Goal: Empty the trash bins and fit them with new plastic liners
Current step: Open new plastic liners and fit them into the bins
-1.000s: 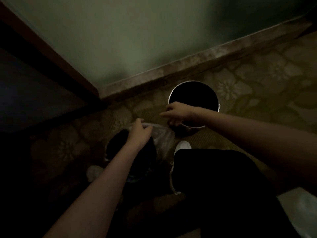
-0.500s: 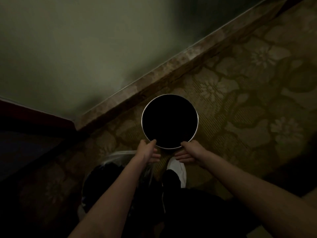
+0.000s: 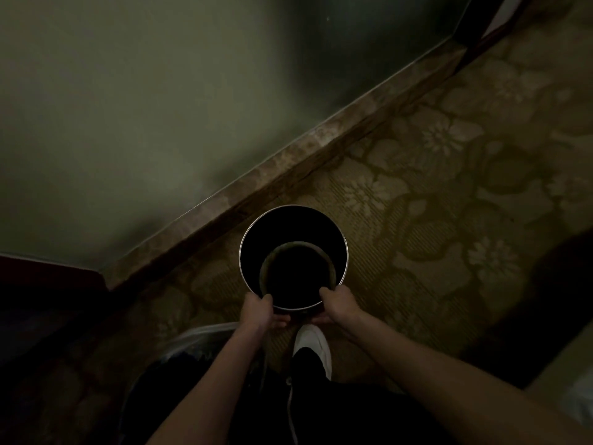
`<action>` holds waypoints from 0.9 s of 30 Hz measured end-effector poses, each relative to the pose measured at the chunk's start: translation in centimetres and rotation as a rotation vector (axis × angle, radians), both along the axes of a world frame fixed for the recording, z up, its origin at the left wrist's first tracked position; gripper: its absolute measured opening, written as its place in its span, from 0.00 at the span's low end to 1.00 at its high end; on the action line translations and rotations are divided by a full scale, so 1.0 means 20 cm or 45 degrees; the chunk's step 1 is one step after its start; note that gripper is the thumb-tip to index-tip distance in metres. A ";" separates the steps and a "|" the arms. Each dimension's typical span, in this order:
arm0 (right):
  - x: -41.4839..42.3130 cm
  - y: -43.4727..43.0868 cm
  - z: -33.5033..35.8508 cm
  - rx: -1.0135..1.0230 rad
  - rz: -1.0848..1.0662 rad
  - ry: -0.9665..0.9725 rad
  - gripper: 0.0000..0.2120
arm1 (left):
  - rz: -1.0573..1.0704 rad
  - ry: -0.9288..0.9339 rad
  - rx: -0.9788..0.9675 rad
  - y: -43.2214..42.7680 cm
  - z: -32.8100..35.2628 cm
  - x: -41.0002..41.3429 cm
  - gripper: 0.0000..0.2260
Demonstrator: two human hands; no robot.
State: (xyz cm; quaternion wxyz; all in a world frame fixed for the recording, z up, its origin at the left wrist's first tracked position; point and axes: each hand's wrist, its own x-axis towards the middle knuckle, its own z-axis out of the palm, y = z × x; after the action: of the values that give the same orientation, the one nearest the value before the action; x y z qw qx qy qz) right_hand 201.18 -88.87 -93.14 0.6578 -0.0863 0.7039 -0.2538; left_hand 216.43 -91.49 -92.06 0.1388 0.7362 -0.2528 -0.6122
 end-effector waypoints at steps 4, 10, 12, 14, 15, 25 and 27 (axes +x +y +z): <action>-0.03 0.00 0.24 -0.030 0.113 0.017 0.15 | -0.031 -0.018 -0.066 0.04 0.20 0.00 0.15; -0.07 0.04 0.74 -0.210 0.172 0.053 0.08 | -0.008 0.024 -0.196 0.11 0.68 -0.01 0.13; -0.07 0.09 0.91 -0.310 0.259 0.113 0.12 | 0.018 0.028 -0.263 0.16 0.85 0.01 0.08; -0.06 0.14 1.04 -0.371 0.248 0.120 0.10 | 0.023 0.024 -0.310 0.21 0.99 0.05 0.06; -0.06 0.17 1.11 -0.399 0.214 0.103 0.07 | 0.006 0.020 -0.337 0.24 1.07 0.07 0.07; 0.14 0.56 1.57 -0.587 0.295 -0.079 0.11 | -0.029 -0.086 -0.496 0.65 1.54 0.43 0.06; 0.20 0.64 1.60 -0.607 0.349 -0.084 0.09 | -0.037 -0.089 -0.458 0.75 1.56 0.49 0.08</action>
State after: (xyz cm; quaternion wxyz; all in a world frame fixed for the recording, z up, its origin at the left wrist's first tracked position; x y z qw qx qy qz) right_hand 205.12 -76.15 -61.16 0.6698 -0.3246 0.5842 -0.3237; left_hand 226.24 -76.48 -60.77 0.2506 0.7165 -0.3735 -0.5332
